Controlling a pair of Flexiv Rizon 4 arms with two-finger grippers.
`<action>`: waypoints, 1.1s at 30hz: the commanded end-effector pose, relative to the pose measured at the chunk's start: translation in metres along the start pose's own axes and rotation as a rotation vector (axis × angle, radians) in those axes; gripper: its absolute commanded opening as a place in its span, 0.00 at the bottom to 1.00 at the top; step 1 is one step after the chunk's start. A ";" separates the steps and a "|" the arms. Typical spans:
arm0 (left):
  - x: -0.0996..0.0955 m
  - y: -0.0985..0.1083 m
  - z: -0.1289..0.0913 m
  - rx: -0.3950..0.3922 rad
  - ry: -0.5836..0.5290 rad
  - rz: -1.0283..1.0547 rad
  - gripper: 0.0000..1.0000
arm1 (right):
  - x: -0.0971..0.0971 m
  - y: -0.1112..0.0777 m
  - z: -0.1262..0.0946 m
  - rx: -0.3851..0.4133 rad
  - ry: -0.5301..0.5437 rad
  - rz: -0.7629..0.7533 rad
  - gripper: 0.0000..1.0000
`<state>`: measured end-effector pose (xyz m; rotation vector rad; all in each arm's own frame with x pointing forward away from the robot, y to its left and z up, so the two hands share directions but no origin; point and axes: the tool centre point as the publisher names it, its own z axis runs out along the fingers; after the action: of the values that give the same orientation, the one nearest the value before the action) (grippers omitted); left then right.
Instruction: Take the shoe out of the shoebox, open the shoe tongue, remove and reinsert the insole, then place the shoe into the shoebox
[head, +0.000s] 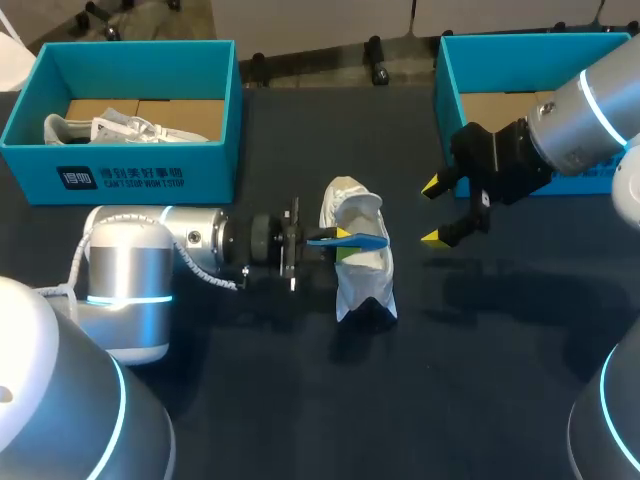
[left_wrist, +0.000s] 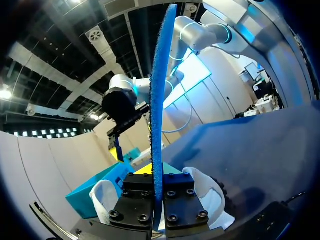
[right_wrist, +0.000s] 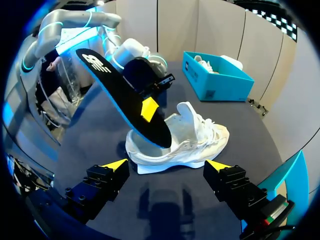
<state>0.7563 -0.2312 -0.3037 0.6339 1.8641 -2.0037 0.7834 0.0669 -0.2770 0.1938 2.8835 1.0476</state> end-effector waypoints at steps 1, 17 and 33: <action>0.003 0.005 0.007 -0.019 0.011 0.016 0.00 | 0.000 0.000 0.001 0.002 -0.001 0.000 1.00; 0.006 0.024 0.009 -0.084 -0.014 0.006 0.00 | 0.000 0.000 0.001 0.002 -0.001 0.000 1.00; 0.004 0.041 0.015 -0.135 -0.014 -0.006 0.00 | 0.000 0.000 0.001 0.002 -0.001 0.000 1.00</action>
<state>0.7732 -0.2486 -0.3393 0.5739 1.9695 -1.8651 0.7835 0.0669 -0.2770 0.1938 2.8835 1.0476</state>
